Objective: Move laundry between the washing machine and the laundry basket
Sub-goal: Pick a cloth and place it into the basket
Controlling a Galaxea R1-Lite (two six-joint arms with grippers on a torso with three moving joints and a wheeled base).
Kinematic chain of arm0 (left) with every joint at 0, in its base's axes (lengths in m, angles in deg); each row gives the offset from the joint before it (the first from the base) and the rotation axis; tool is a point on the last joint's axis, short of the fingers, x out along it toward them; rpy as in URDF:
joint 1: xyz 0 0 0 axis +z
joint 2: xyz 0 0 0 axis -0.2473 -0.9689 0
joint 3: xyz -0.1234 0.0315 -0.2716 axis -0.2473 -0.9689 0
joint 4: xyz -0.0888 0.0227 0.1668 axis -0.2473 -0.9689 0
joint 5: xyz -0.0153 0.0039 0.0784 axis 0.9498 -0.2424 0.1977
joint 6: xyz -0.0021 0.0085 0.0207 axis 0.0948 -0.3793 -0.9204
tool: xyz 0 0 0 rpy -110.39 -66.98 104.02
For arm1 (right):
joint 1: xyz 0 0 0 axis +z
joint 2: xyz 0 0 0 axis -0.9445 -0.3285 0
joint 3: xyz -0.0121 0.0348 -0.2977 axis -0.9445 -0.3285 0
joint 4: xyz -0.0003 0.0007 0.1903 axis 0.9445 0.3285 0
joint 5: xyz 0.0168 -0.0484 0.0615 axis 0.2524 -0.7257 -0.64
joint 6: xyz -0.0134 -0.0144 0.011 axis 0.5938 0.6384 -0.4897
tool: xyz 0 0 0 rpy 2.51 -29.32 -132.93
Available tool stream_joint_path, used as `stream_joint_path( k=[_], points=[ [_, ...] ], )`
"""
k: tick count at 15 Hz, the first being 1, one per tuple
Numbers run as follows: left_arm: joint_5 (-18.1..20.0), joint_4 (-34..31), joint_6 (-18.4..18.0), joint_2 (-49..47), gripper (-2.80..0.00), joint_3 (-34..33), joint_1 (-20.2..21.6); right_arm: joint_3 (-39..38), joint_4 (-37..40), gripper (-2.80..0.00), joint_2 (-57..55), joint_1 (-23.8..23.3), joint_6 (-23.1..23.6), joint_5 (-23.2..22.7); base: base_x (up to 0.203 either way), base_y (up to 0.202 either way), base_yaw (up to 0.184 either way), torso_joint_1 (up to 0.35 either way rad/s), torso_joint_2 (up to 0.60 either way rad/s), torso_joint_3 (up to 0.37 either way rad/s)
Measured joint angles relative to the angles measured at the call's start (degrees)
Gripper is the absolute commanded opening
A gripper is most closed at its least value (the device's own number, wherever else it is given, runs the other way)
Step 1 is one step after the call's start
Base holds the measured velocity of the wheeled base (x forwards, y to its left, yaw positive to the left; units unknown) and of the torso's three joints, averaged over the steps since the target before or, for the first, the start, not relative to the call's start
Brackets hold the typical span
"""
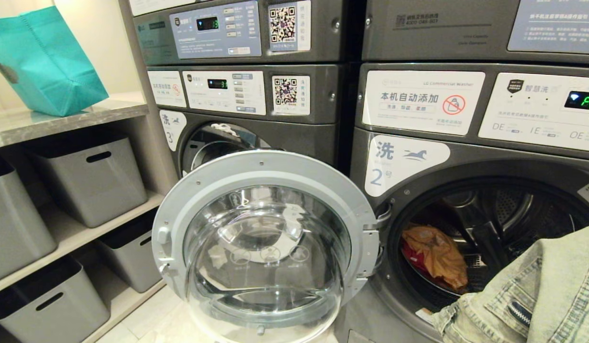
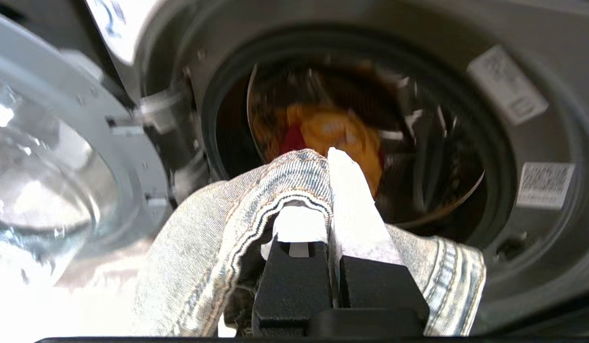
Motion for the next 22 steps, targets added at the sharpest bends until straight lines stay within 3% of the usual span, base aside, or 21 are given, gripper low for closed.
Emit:
stream_joint_path(
  k=[8,22],
  points=[
    [0.0,0.03,0.0,0.0,-2.8,0.0,0.04,2.54,3.38,-2.8,-2.19,-0.83,0.3,-0.26,0.001,0.001,-0.011,0.0,0.0,0.0],
    [0.0,-0.01,0.0,0.0,-2.8,0.0,0.0,3.1,3.29,-2.8,-3.29,-1.22,-0.3,-0.04,0.001,0.009,-0.174,0.002,0.0,0.003]
  ],
)
